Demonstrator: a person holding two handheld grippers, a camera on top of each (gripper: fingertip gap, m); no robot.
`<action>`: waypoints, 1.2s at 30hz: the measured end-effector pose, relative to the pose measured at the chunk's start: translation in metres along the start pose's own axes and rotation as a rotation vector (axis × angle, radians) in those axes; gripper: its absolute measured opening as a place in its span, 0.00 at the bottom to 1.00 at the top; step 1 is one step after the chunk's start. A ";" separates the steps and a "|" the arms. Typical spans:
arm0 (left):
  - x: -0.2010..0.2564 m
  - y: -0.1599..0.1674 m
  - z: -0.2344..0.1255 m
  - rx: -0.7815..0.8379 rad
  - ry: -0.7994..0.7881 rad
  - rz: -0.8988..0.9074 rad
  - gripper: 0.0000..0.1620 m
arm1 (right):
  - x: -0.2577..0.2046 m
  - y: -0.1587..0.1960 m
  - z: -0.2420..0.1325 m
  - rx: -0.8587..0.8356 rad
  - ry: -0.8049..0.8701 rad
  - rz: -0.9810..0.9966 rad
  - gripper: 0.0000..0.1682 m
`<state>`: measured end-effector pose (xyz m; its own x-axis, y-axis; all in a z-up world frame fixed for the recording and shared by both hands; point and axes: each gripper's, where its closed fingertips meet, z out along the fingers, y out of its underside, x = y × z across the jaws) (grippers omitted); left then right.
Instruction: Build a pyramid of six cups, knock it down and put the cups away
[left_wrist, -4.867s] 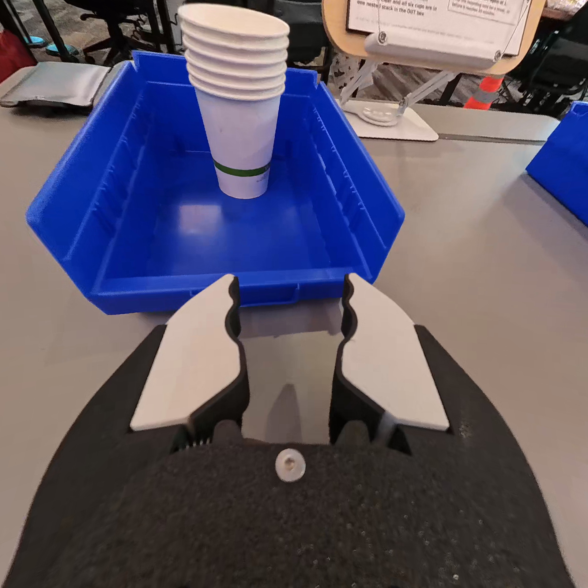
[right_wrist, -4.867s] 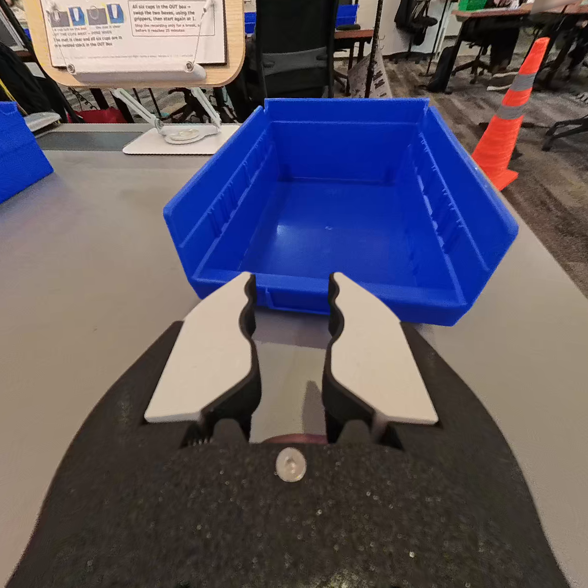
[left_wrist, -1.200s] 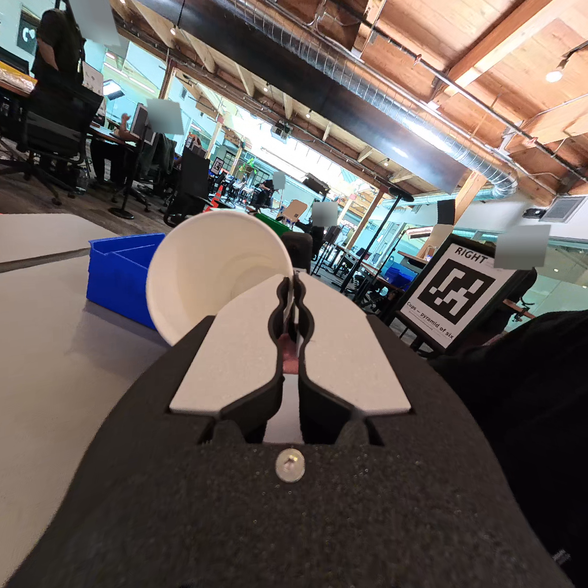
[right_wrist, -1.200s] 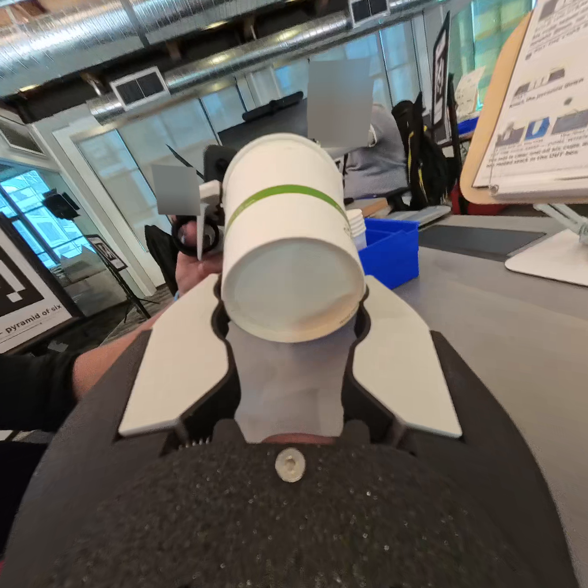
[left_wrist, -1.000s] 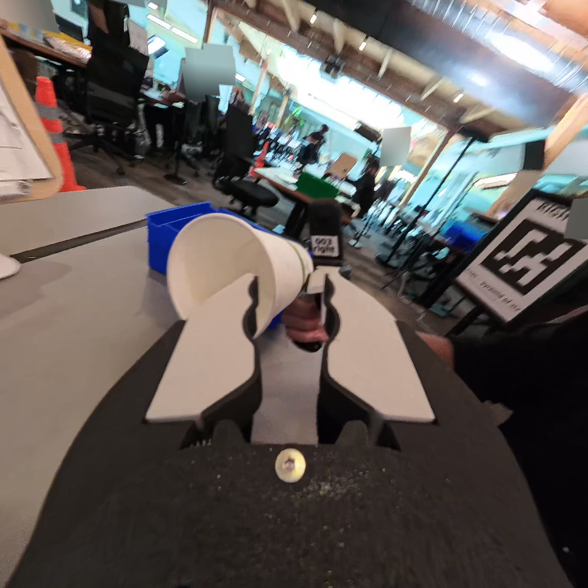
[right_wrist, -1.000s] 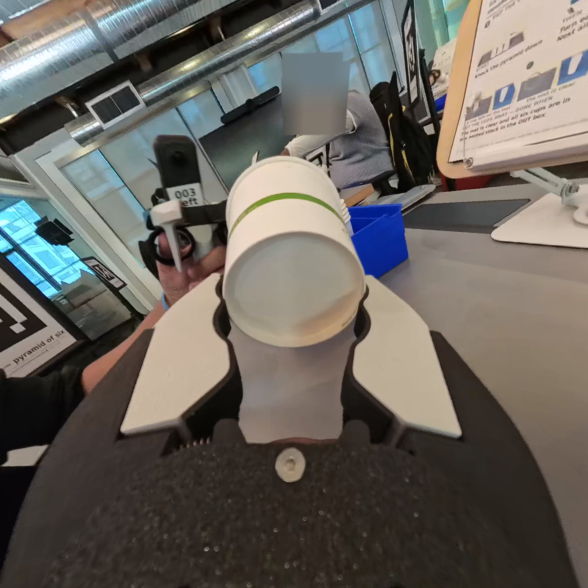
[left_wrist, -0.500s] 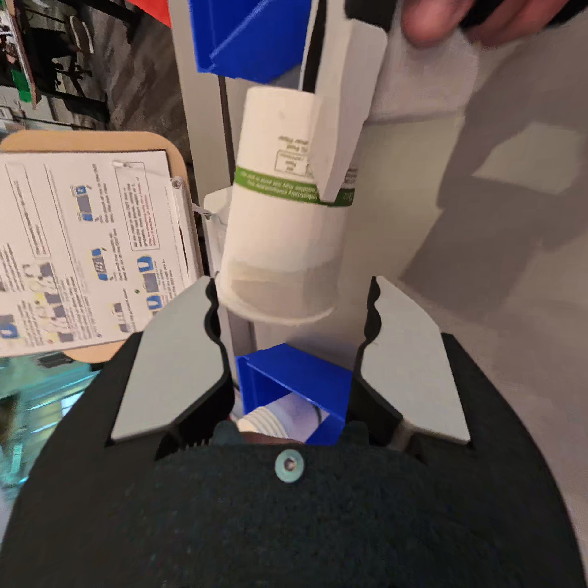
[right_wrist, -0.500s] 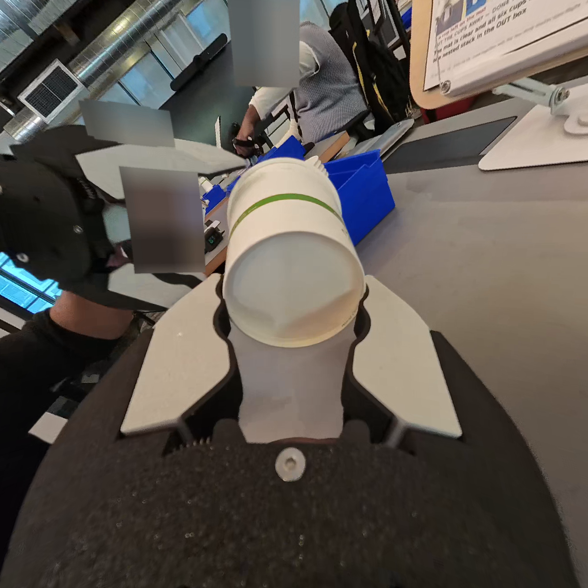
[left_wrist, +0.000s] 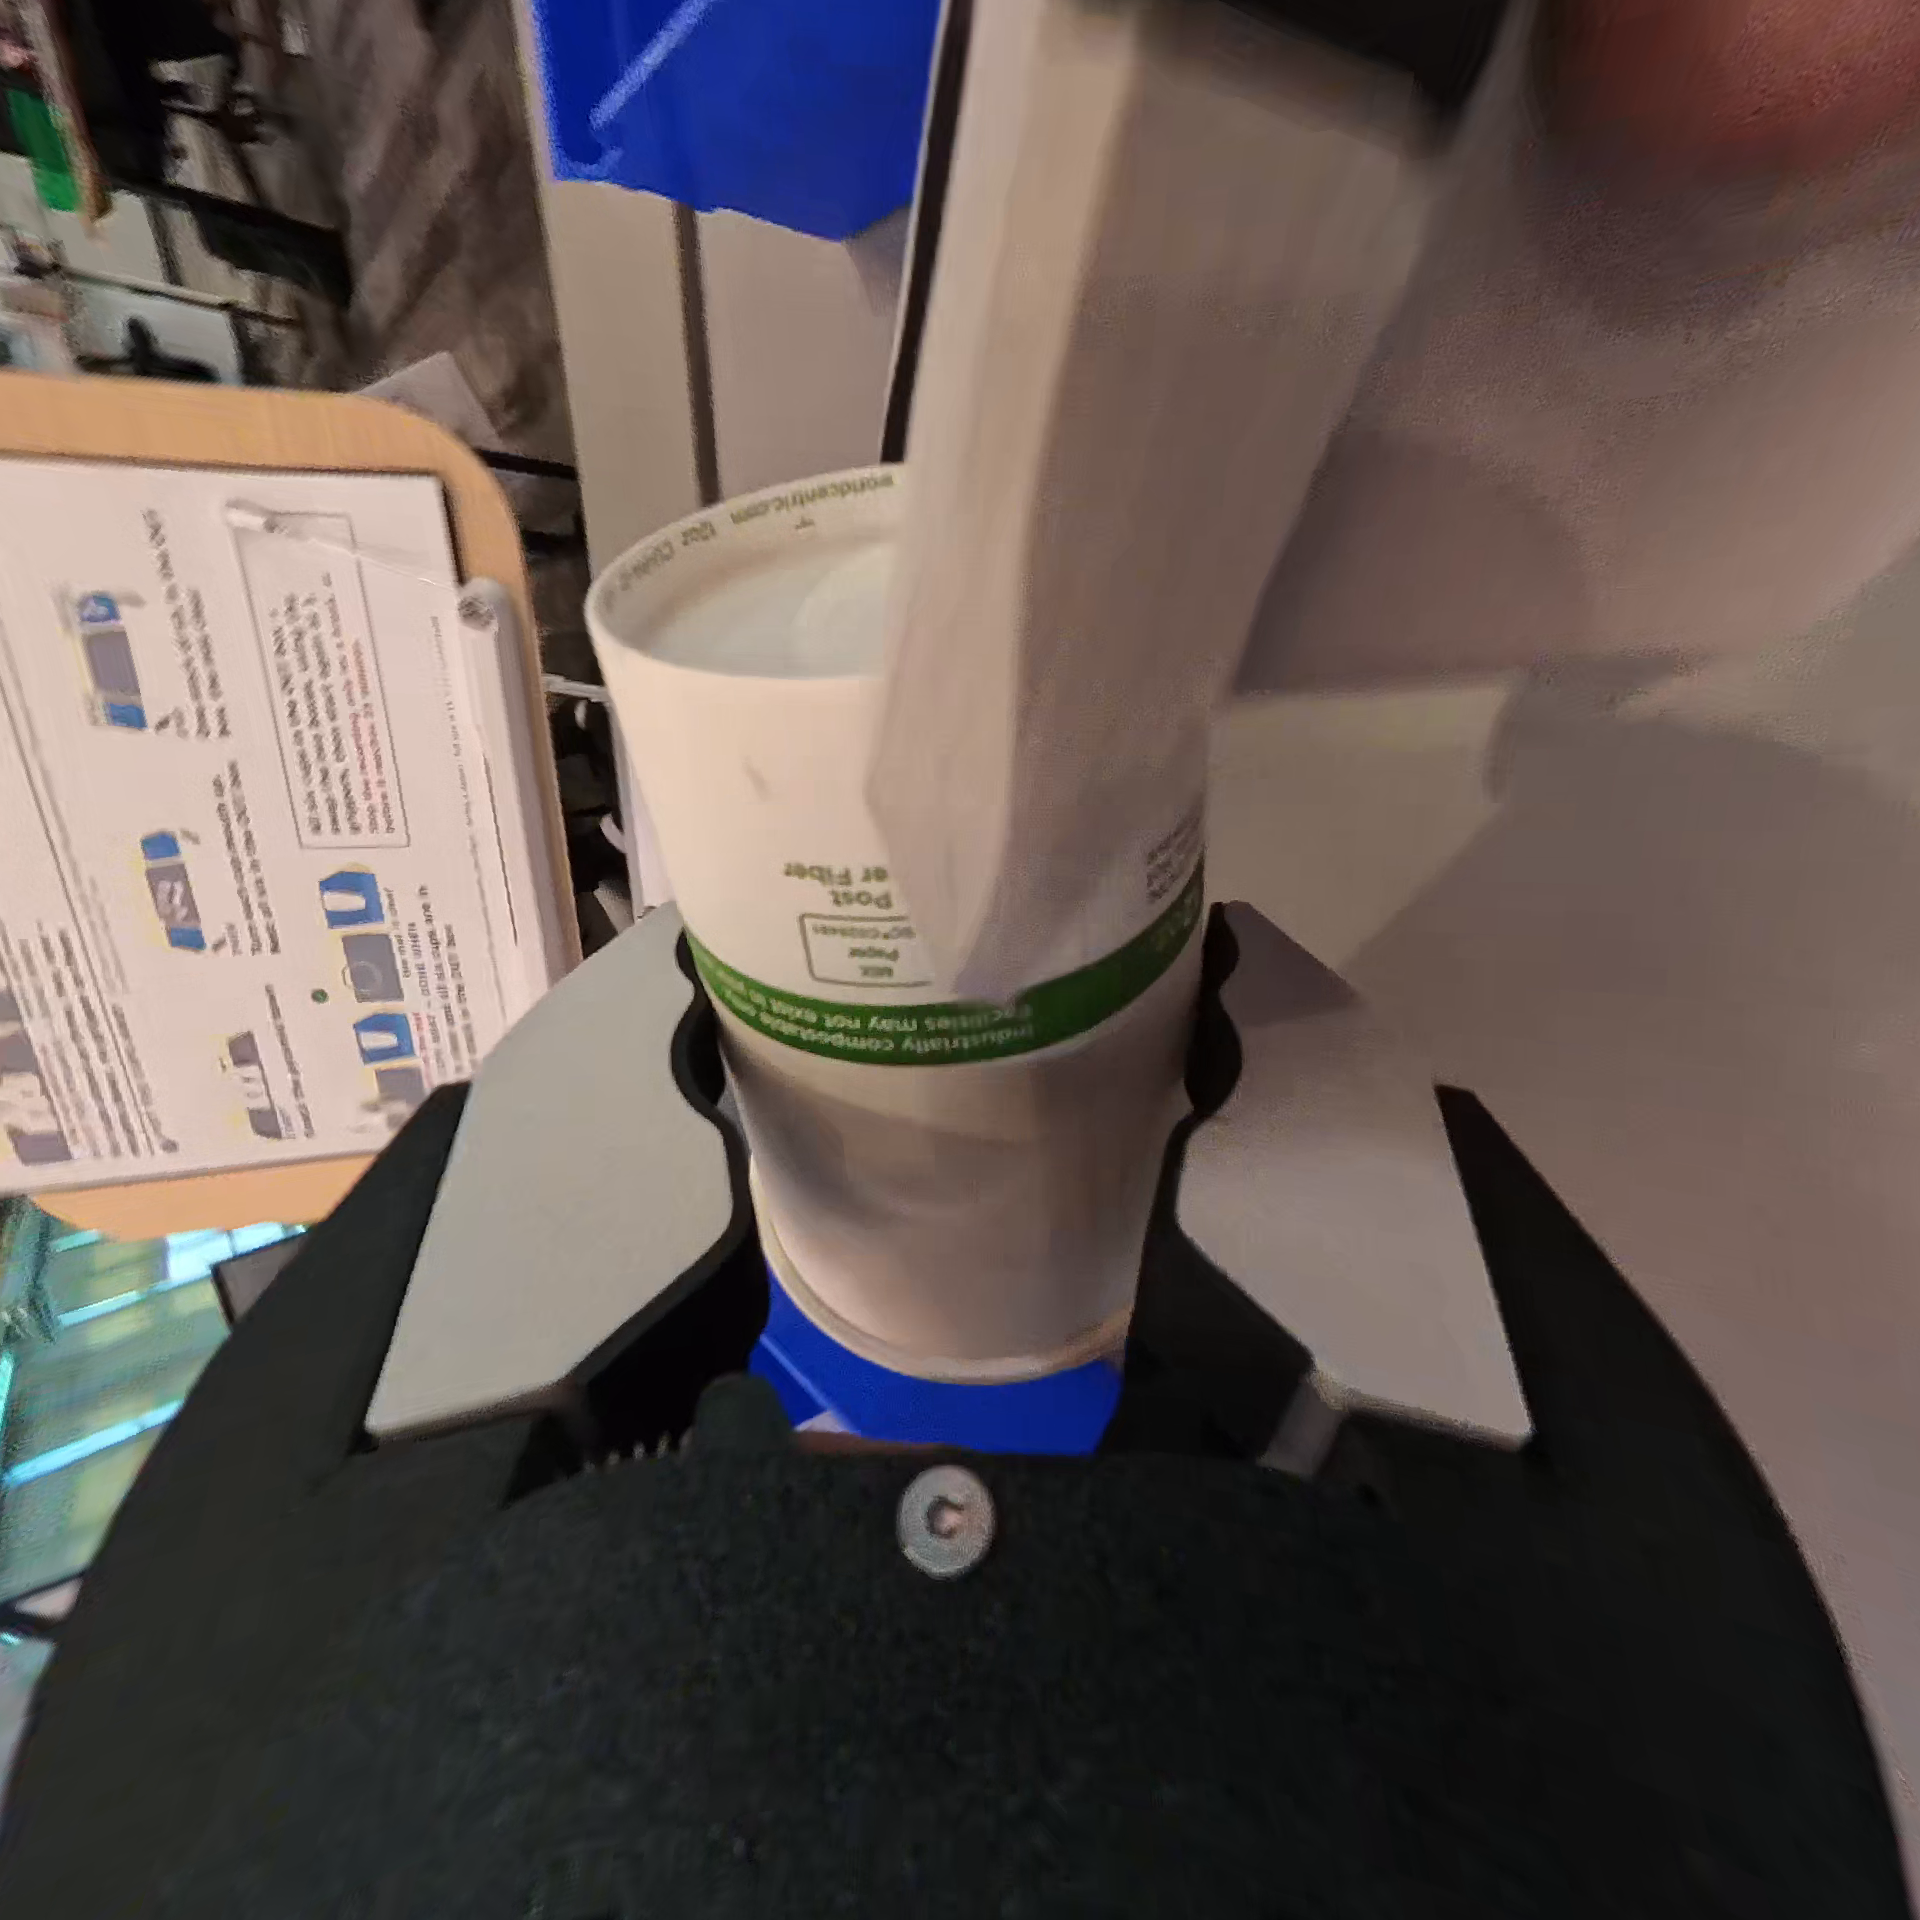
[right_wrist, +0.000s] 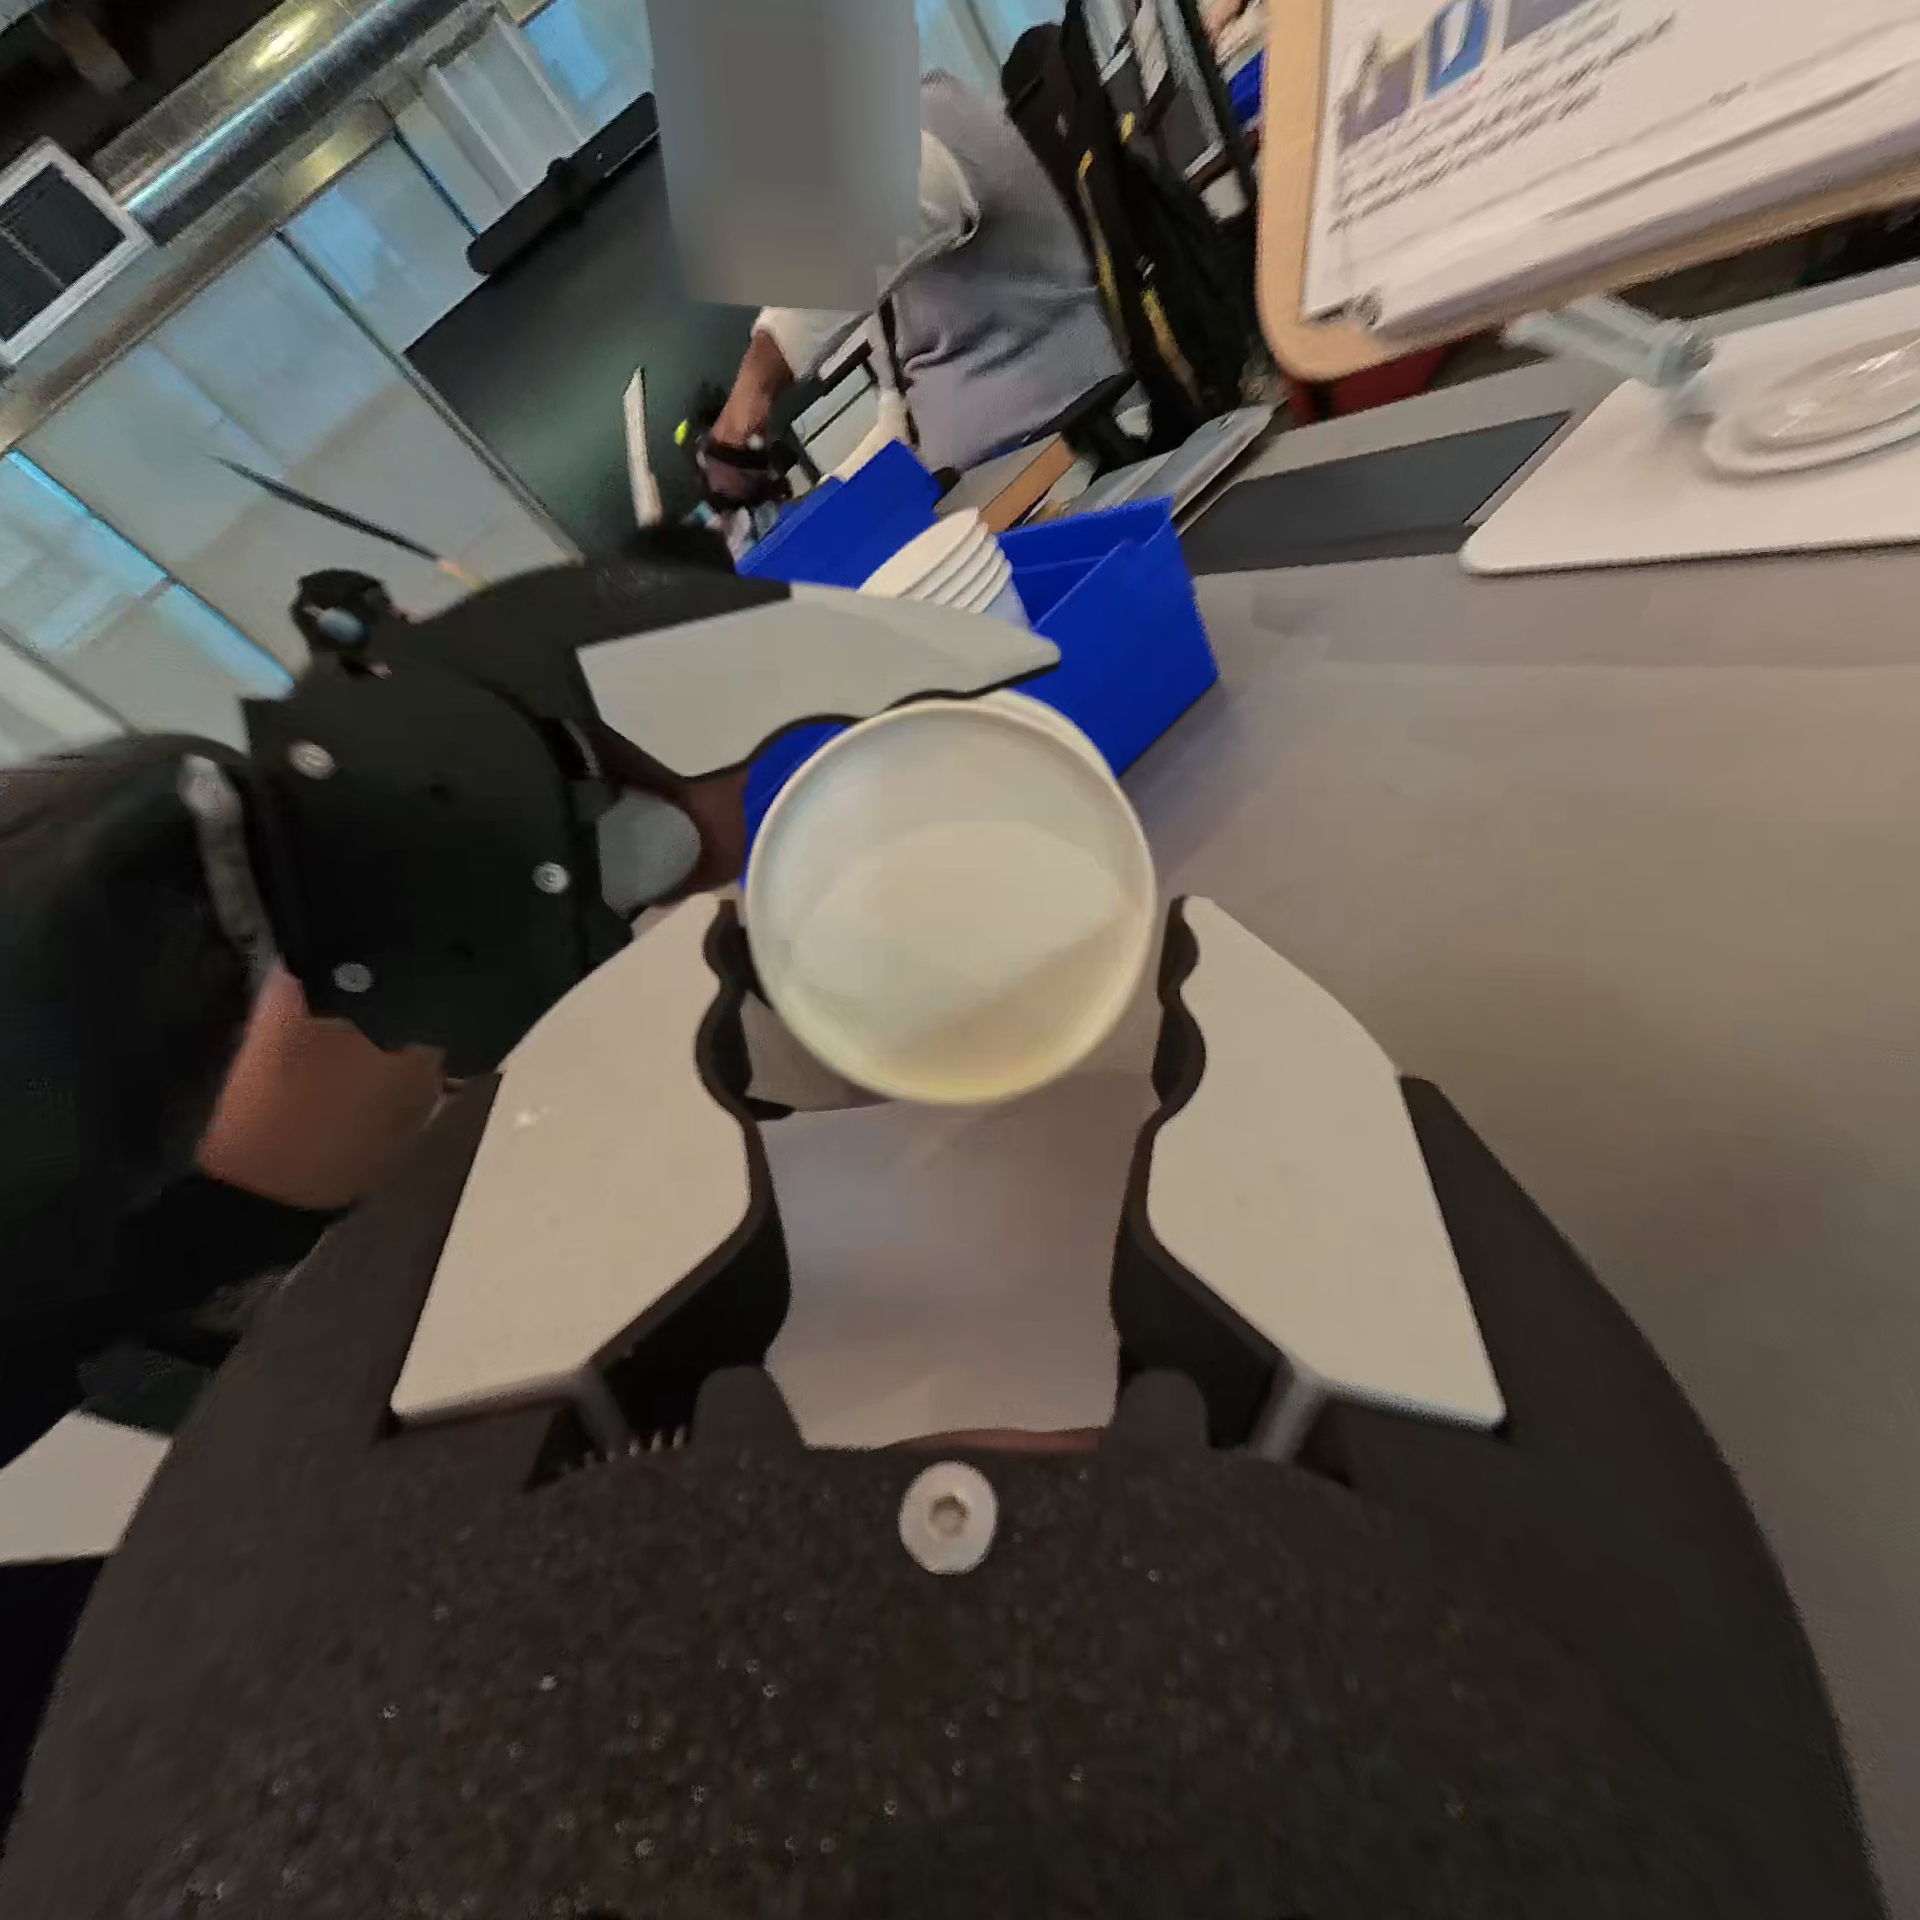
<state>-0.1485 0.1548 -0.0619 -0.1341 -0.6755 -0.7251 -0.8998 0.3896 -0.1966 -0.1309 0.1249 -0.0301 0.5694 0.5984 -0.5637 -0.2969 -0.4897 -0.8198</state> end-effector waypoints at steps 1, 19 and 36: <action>-0.004 0.003 0.003 0.026 -0.034 -0.061 0.54 | 0.003 -0.008 -0.007 0.026 0.030 -0.017 0.48; -0.045 0.112 0.107 0.270 -0.305 -1.329 0.55 | -0.042 0.088 -0.041 0.005 0.060 -0.210 0.46; 0.000 0.137 0.105 0.038 -0.213 -1.244 0.55 | -0.047 0.089 -0.037 -0.012 0.027 -0.198 0.45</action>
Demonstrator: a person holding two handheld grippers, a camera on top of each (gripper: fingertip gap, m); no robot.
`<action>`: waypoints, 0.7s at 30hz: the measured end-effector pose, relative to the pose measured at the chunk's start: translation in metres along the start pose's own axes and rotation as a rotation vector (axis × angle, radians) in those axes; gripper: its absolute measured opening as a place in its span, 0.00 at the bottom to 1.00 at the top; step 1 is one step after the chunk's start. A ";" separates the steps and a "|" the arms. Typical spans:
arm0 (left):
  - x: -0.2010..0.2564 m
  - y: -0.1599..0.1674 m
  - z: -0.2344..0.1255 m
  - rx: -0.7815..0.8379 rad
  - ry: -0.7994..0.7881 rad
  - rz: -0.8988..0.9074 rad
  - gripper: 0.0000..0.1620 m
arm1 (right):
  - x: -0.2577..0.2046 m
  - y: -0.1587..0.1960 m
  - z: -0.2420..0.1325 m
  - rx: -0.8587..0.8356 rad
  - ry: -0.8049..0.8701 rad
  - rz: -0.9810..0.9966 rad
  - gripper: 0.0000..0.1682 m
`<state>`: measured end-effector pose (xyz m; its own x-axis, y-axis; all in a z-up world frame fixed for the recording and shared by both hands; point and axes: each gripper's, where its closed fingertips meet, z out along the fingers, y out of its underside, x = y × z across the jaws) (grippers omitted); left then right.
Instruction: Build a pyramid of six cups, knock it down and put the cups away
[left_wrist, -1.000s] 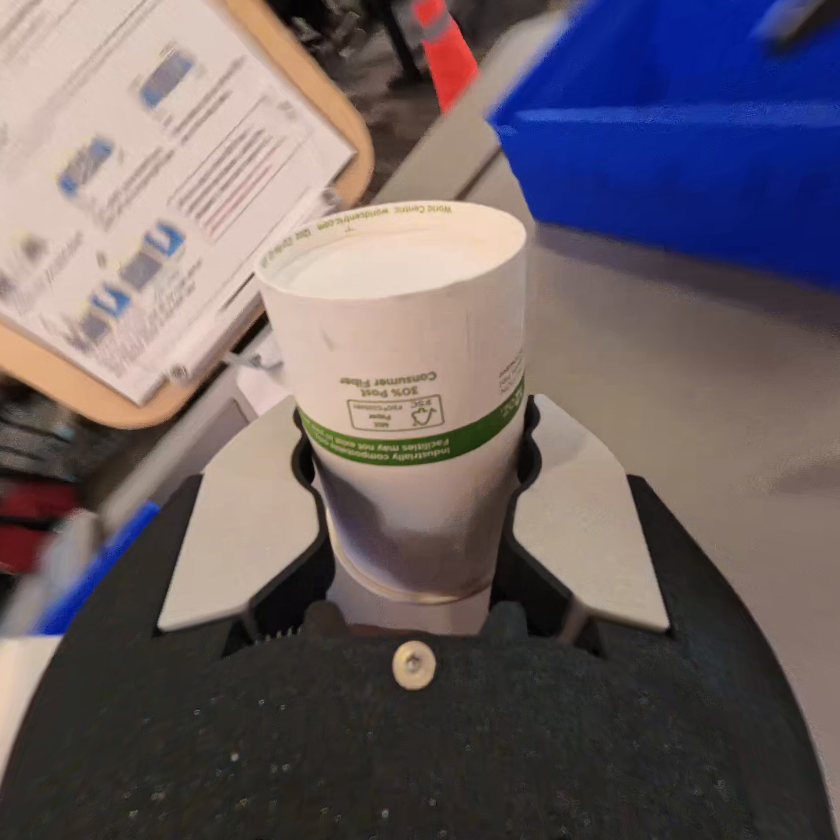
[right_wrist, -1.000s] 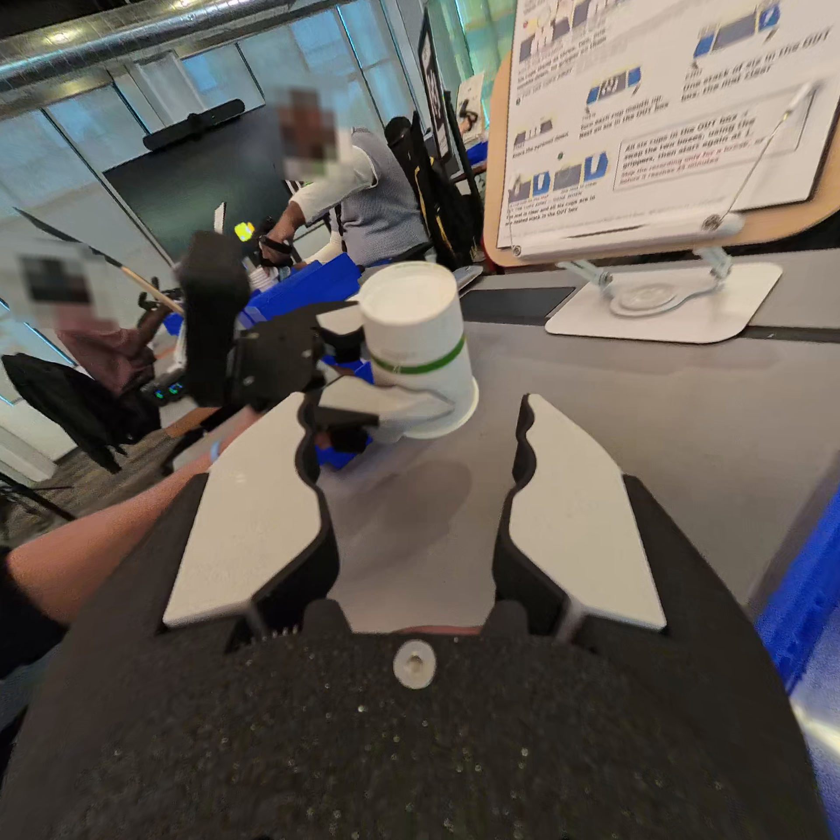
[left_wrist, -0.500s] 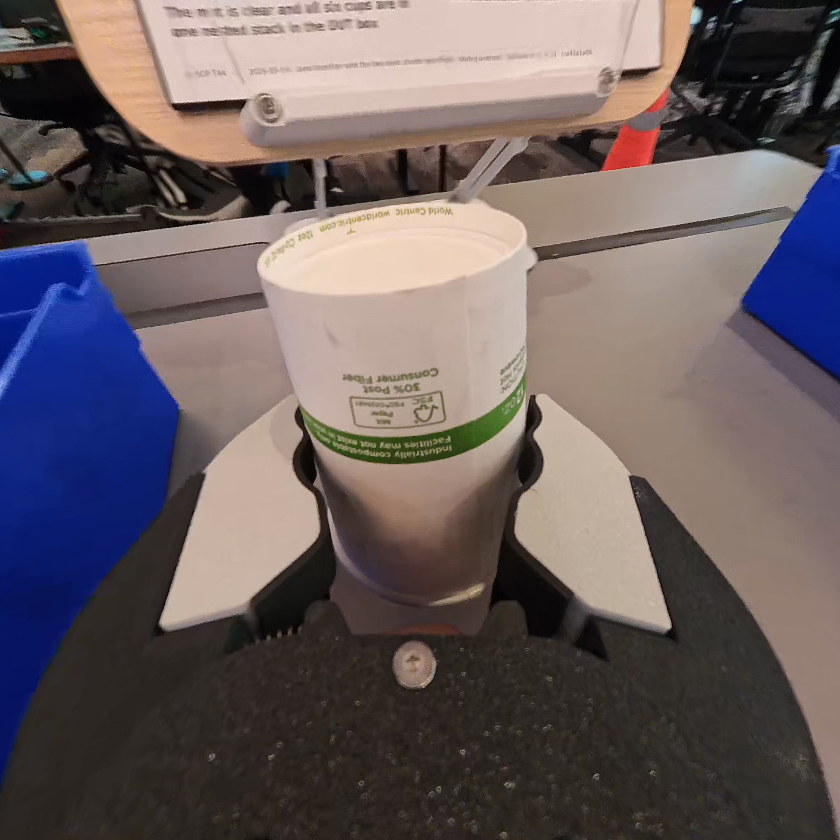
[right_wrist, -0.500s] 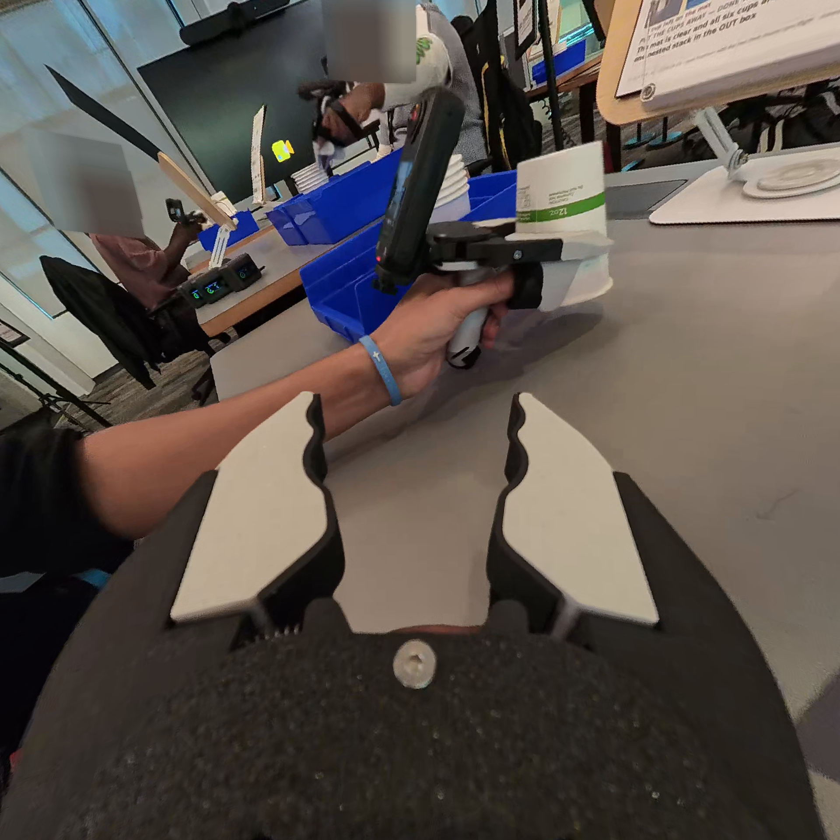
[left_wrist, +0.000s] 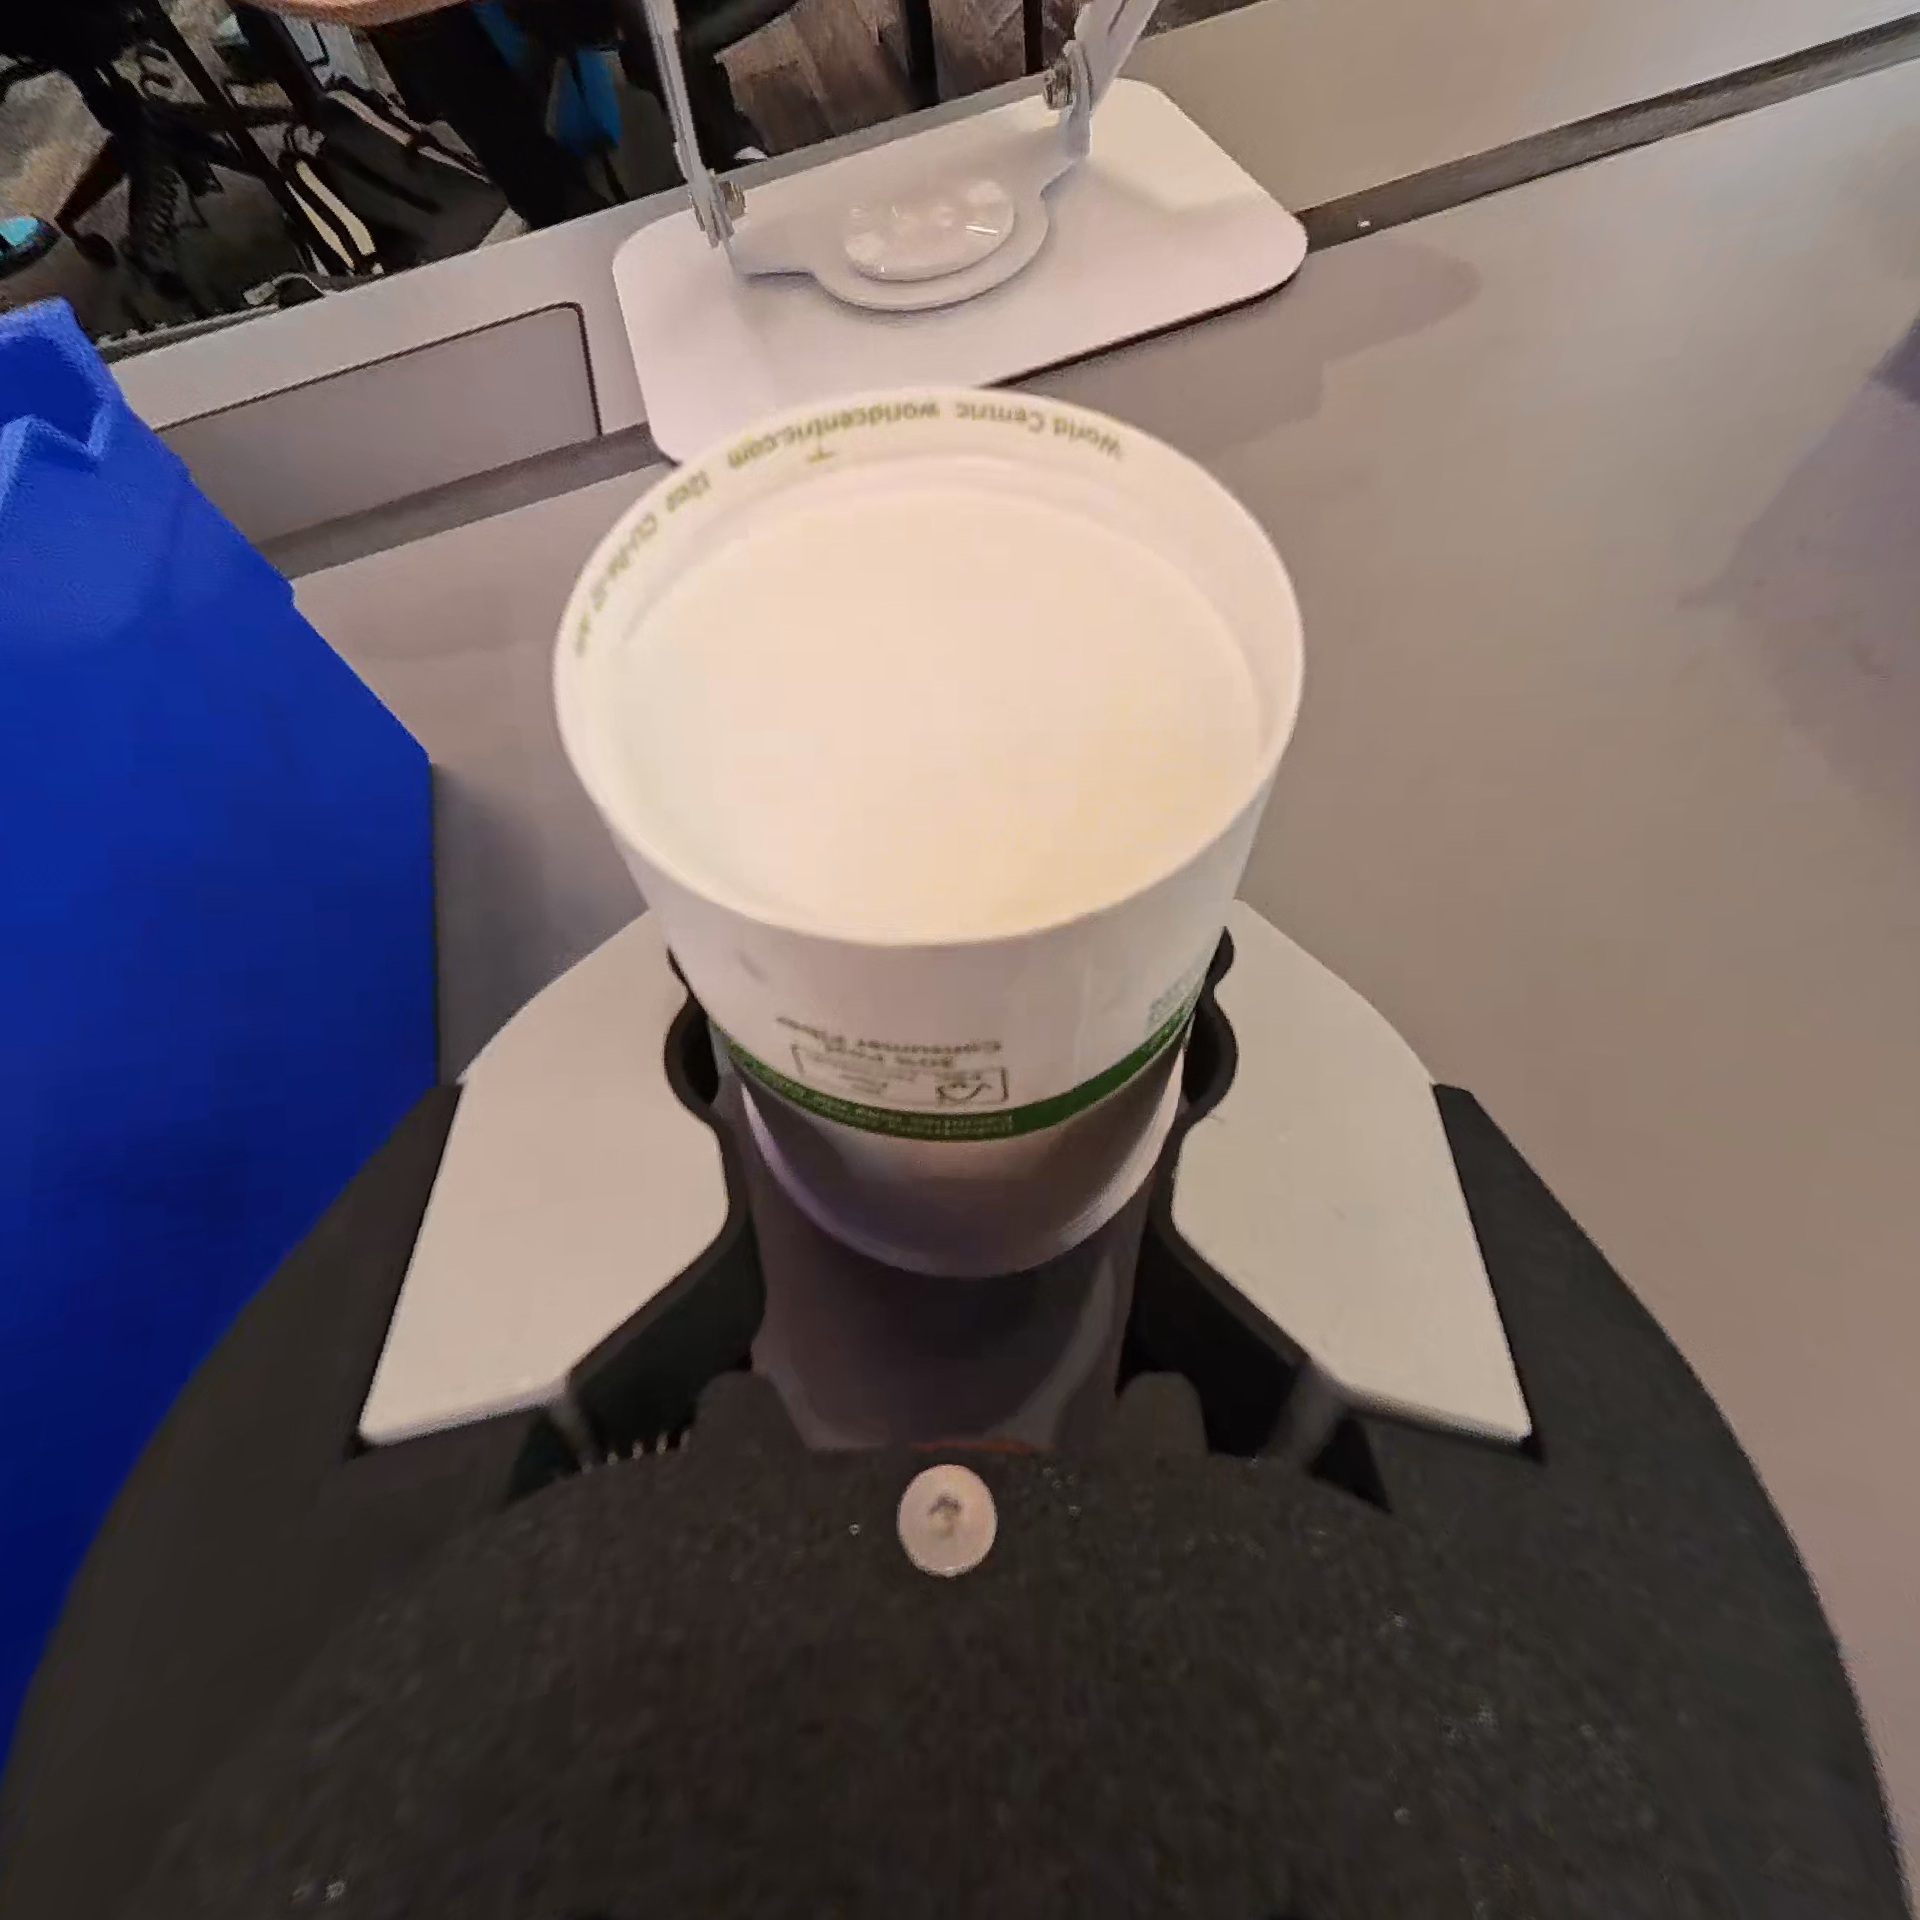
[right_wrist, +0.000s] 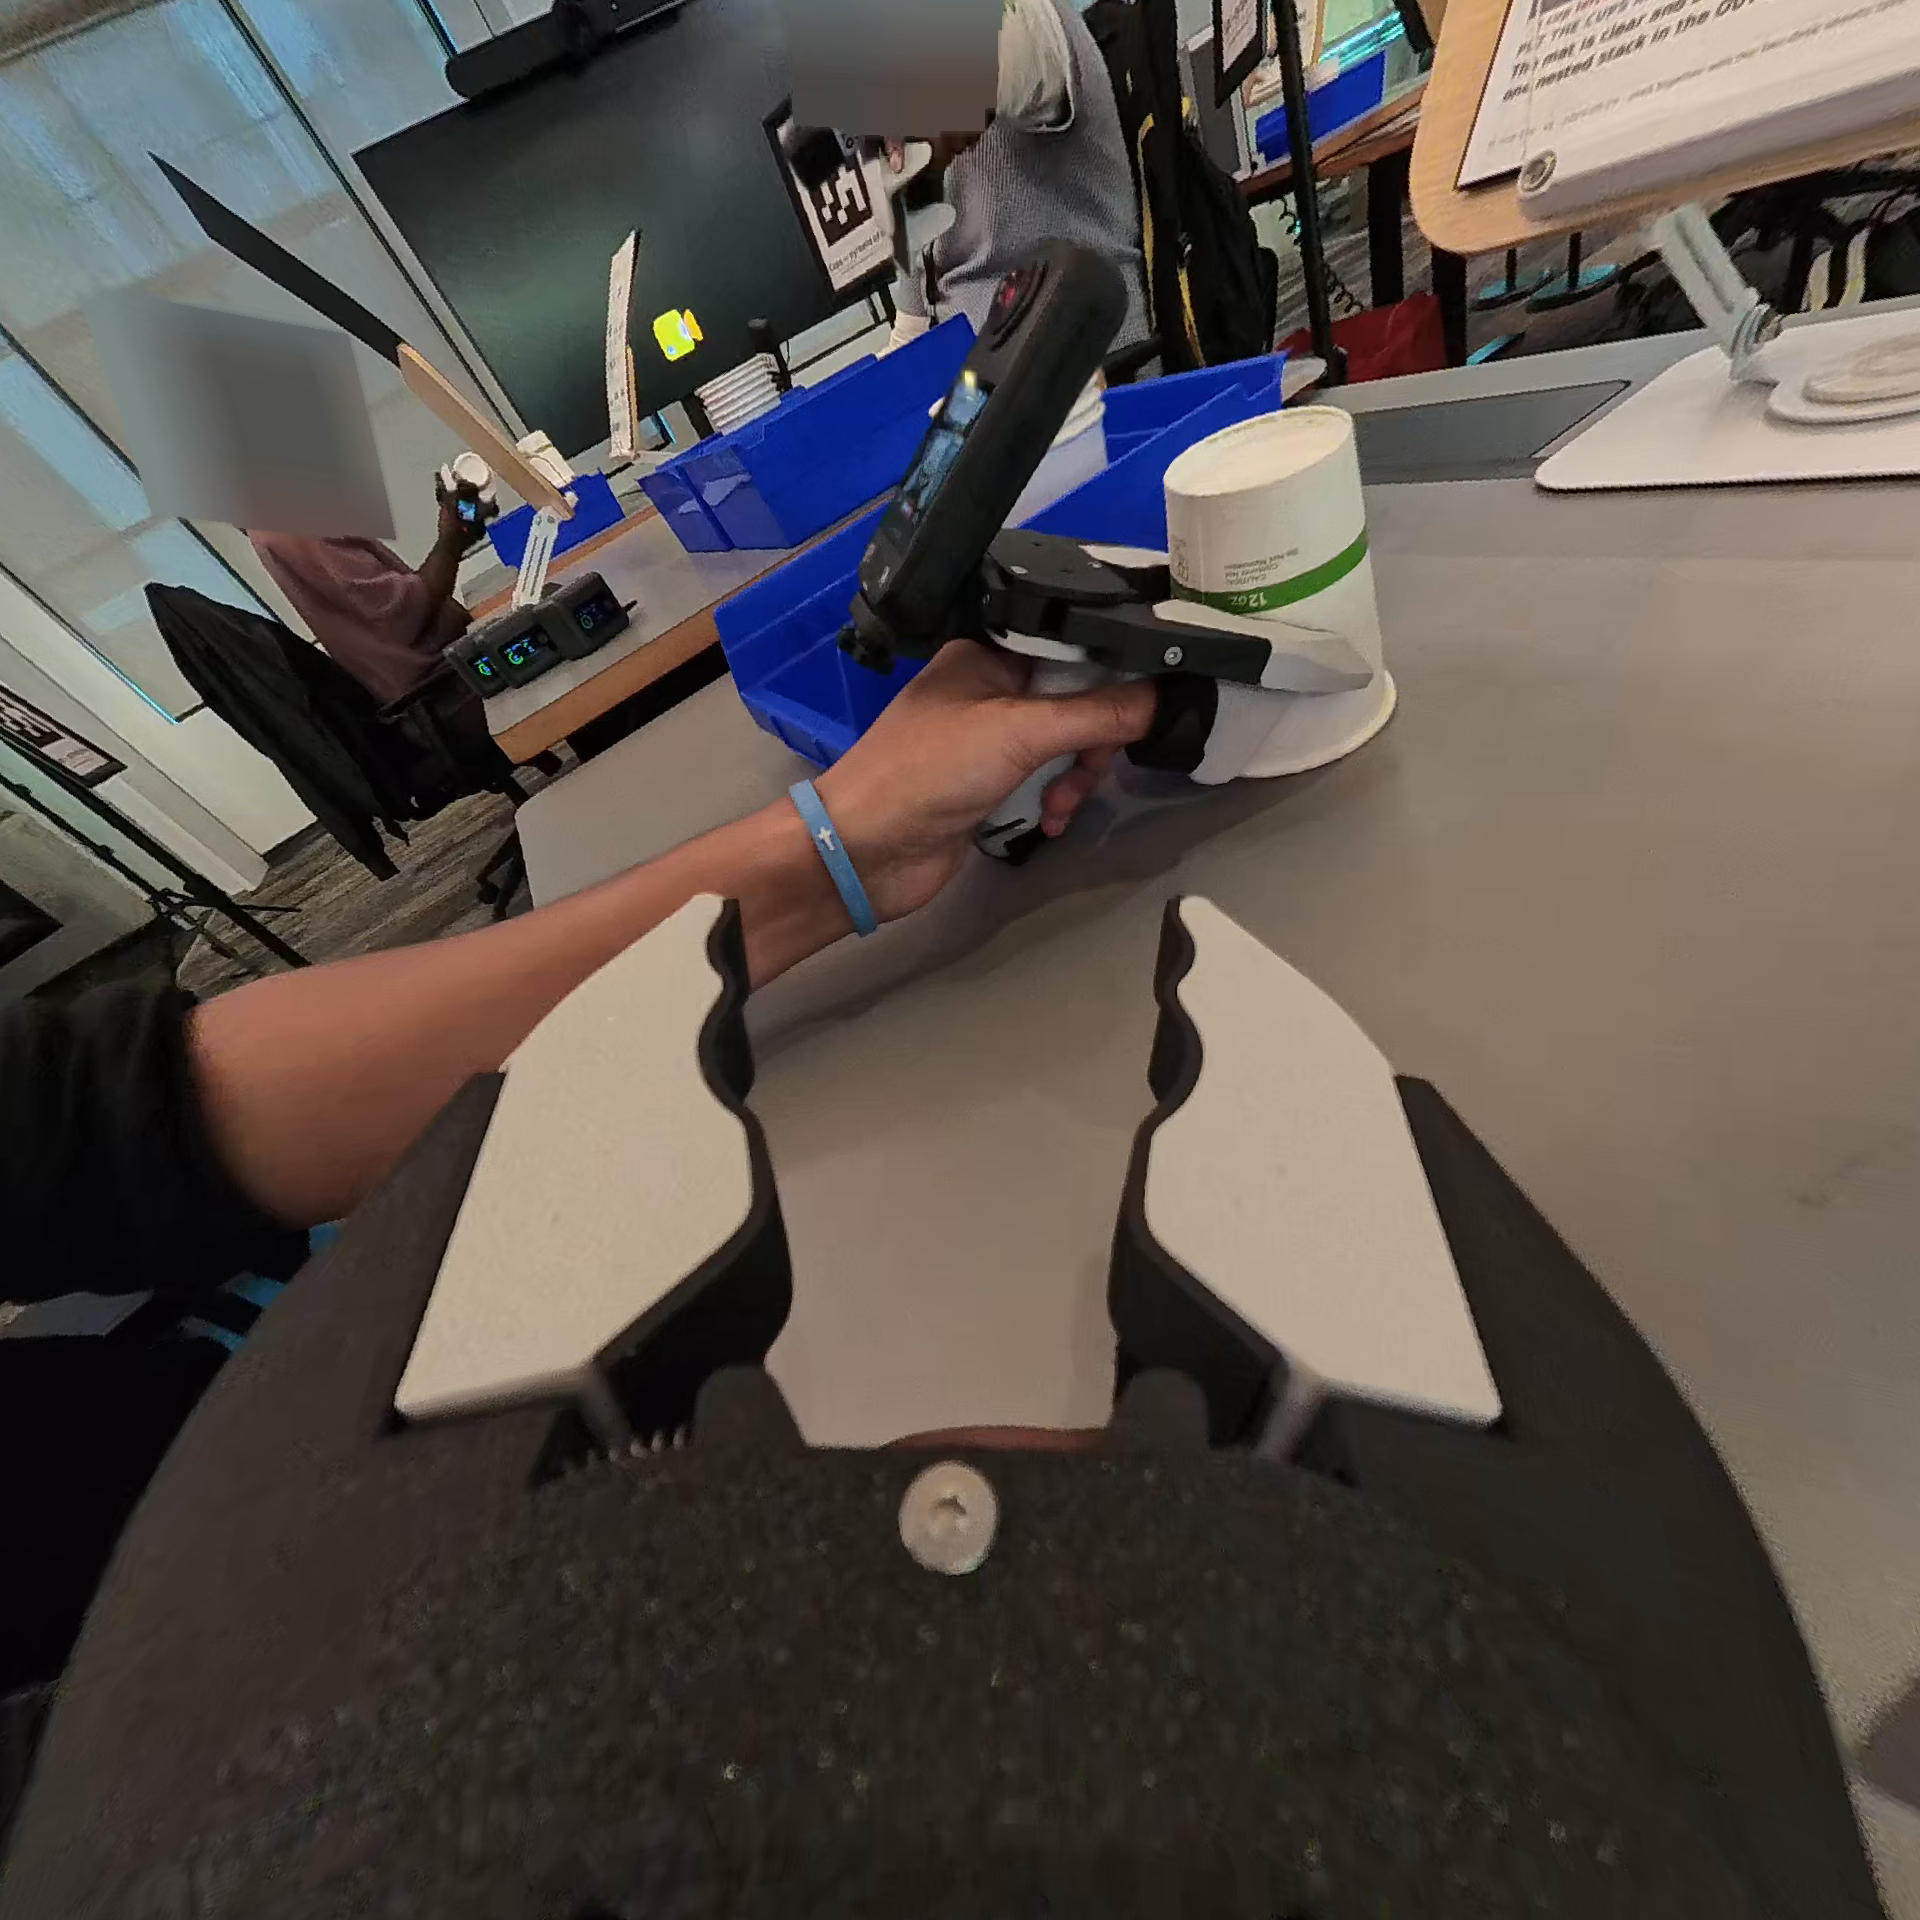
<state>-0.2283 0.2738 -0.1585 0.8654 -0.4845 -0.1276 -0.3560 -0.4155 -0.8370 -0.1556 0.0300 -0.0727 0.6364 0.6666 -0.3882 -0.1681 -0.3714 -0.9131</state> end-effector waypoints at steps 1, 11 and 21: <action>0.001 0.001 0.000 -0.004 0.011 -0.007 0.55 | 0.000 0.001 0.001 -0.001 -0.005 0.006 0.44; 0.004 0.008 -0.011 -0.077 0.075 -0.127 0.69 | 0.002 0.004 -0.002 -0.021 -0.015 0.039 0.45; 0.058 0.008 -0.167 -0.025 0.504 -0.129 0.63 | 0.031 0.000 -0.022 -0.009 0.073 -0.003 0.45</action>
<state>-0.2394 0.1139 -0.0837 0.6281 -0.7359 0.2527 -0.2713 -0.5115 -0.8153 -0.1197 0.0366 -0.0821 0.6899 0.6191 -0.3752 -0.1595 -0.3755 -0.9130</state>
